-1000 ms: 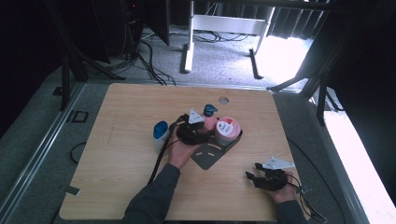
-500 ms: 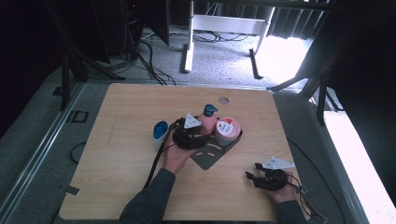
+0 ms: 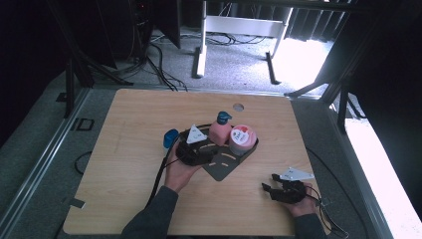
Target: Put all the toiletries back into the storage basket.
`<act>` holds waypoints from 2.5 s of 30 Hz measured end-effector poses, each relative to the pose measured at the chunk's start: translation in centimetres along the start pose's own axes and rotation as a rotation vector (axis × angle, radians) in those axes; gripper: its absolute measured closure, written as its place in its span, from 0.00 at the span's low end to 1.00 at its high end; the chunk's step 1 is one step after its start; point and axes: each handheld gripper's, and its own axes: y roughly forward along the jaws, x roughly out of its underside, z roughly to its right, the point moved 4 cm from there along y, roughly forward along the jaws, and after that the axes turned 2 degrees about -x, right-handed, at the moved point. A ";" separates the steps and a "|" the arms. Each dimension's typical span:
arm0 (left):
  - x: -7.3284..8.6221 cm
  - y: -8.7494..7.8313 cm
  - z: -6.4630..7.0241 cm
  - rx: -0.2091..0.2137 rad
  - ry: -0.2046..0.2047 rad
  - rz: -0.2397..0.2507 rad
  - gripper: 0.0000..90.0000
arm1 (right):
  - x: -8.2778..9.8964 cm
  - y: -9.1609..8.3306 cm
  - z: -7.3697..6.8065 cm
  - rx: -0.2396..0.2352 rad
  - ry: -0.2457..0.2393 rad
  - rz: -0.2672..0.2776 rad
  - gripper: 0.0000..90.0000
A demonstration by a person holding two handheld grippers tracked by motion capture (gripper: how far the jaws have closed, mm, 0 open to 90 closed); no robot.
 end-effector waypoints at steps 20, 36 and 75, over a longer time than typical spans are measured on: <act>1.7 -3.2 -0.9 -0.021 0.037 -0.006 0.57 | 0.0 0.0 0.0 0.000 -0.002 0.001 0.45; 2.9 -5.5 -1.7 -0.014 0.025 -0.034 0.60 | -0.1 0.1 0.0 -0.001 0.000 0.001 0.45; 4.9 -10.9 -5.0 -0.120 -0.044 -0.051 0.61 | -0.1 0.1 0.0 -0.002 0.001 -0.001 0.45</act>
